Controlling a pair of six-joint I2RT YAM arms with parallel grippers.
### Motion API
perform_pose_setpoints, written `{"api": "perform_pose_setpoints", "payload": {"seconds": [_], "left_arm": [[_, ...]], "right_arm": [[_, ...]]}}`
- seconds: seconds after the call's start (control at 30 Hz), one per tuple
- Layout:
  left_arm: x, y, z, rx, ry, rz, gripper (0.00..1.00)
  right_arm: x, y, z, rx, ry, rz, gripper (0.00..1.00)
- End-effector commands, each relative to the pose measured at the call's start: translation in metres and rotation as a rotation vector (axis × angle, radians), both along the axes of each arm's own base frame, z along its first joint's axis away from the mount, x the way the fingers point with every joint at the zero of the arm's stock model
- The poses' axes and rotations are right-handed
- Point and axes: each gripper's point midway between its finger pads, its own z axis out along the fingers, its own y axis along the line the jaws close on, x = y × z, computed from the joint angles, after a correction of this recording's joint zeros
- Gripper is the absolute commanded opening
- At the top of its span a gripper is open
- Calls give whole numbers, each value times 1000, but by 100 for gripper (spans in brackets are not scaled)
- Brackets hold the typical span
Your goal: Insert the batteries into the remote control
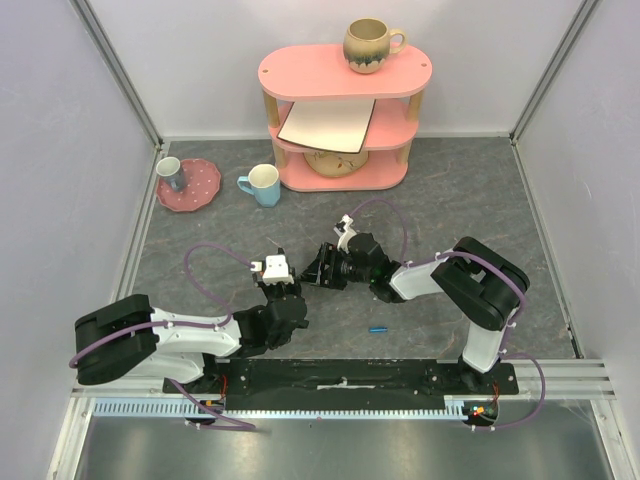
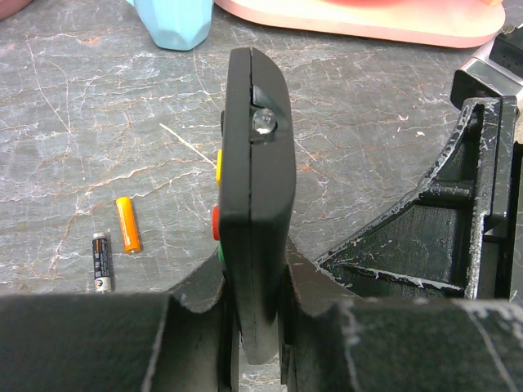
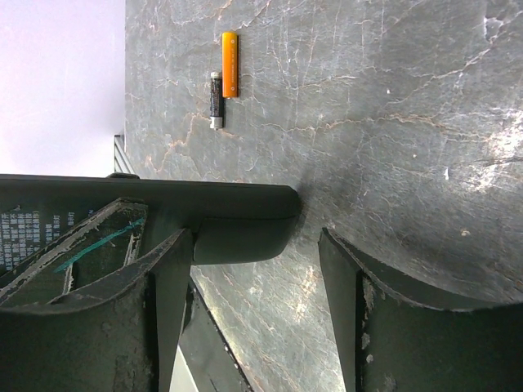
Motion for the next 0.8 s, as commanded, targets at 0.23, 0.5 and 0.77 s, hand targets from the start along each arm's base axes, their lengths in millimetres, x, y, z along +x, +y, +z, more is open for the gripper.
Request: {"api": "perform_pose_setpoints", "payload": {"seconds": [0.23,0.5,0.77], "left_arm": [[-4,-5,-2,-14,9,-22,2],[-4,-3,-1,-2,4,-16,2],[-3,-1,0,17,0,-7,2]], "right_arm": [[-24,-31,-56,-206,97,11,69],[-24,-40,-62,-219,109,-1,68],[-23,-45,-62,-222,108,-9,68]]}}
